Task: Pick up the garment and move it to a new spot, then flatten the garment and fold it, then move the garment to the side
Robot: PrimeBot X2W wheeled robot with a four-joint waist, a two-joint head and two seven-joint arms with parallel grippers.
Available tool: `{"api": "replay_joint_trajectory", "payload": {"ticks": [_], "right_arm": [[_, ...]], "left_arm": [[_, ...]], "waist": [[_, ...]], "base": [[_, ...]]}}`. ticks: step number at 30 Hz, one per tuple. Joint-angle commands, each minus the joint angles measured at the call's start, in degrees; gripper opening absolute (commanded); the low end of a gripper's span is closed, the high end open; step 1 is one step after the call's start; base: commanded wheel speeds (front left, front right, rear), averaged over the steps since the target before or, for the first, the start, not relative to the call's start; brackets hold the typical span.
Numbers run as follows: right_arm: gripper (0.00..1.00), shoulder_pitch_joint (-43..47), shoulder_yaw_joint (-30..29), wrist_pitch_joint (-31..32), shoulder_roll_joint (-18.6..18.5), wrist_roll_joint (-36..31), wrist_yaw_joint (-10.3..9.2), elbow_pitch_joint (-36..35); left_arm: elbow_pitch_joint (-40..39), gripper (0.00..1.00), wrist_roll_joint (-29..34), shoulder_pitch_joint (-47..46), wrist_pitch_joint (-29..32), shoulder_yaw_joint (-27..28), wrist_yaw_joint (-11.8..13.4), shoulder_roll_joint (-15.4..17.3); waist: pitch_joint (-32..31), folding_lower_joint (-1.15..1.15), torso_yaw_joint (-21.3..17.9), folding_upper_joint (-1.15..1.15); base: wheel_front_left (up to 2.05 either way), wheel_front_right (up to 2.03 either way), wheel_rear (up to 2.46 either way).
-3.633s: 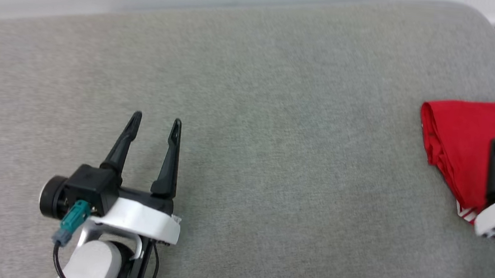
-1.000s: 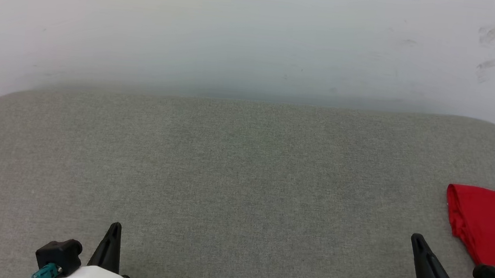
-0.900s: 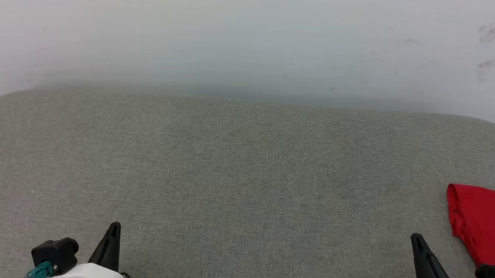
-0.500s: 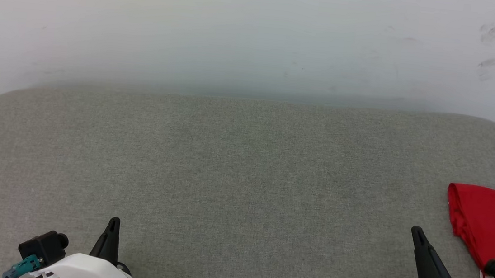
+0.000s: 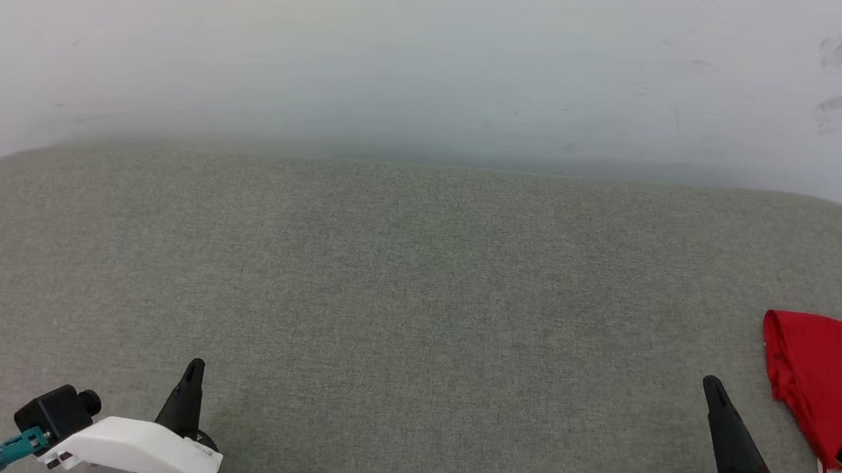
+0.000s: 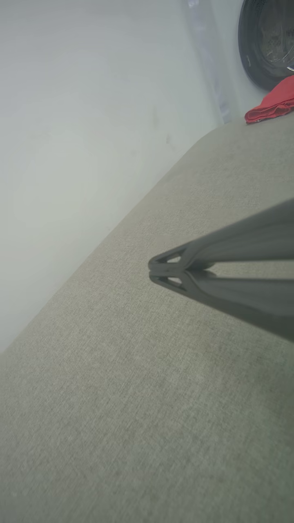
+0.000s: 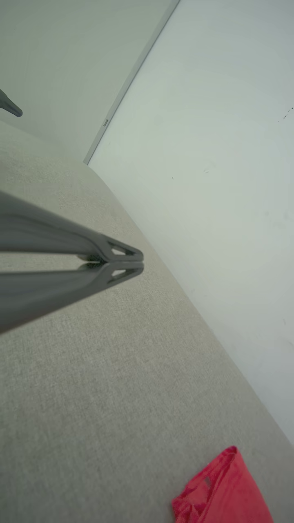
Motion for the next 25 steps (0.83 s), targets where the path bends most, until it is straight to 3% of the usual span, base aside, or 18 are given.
{"api": "replay_joint_trajectory", "payload": {"ticks": [1, 25], "right_arm": [[0.00, -2.0, -0.1, -0.1, -0.5, 2.6, -0.01, 0.0], [0.00, -4.8, -0.8, 0.4, -0.6, 18.2, -0.01, 4.2]], "left_arm": [[-0.5, 0.00, -2.1, -1.9, 0.5, 0.9, -0.7, -0.3], [0.0, 0.00, -15.0, -3.4, 4.6, 4.9, -3.6, -2.6]], "waist": [[0.1, 0.00, 0.0, 0.00], [0.6, 0.00, 0.2, 0.00]], "base": [[0.00, 0.00, 0.00], [0.00, 0.00, 0.00]]}}
